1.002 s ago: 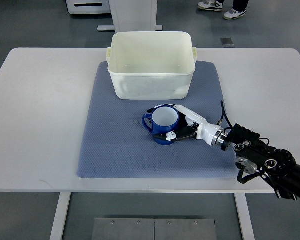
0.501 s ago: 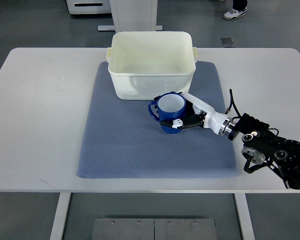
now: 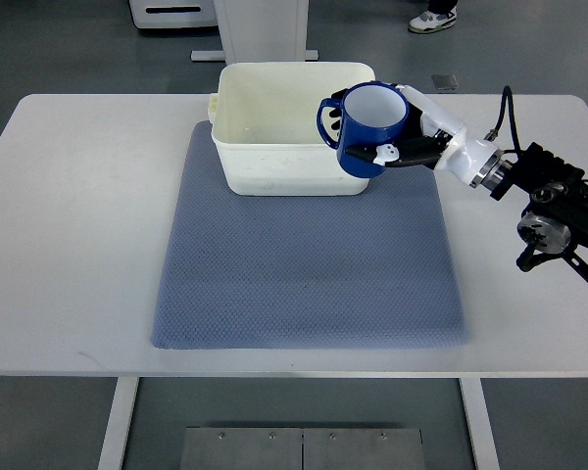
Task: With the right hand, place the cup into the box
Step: 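Lift the held mug with the right hand above the cream tub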
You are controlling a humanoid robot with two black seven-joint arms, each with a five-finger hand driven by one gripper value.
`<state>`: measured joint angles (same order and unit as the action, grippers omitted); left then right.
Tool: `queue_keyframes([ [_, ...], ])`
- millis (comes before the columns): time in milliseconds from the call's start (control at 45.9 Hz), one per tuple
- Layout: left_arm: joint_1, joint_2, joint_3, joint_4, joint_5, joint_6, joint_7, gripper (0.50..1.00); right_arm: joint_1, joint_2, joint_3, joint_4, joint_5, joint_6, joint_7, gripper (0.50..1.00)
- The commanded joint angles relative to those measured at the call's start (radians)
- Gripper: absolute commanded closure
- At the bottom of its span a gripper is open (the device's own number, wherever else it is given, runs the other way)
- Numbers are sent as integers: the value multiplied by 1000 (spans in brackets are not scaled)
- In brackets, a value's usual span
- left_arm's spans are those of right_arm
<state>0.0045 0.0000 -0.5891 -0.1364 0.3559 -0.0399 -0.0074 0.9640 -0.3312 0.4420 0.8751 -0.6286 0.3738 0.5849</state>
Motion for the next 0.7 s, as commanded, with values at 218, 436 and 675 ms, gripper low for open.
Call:
queue_keyframes([
  [218, 0, 0, 0, 0, 0, 0, 0, 500, 77, 84, 44, -91, 12, -44, -106, 1000],
  [436, 0, 0, 0, 0, 0, 0, 0, 500, 119, 193, 44, -200, 12, -148, -157, 1000],
  [675, 0, 0, 0, 0, 0, 0, 1, 500, 134, 297, 44, -280, 17, -259, -189, 1000],
])
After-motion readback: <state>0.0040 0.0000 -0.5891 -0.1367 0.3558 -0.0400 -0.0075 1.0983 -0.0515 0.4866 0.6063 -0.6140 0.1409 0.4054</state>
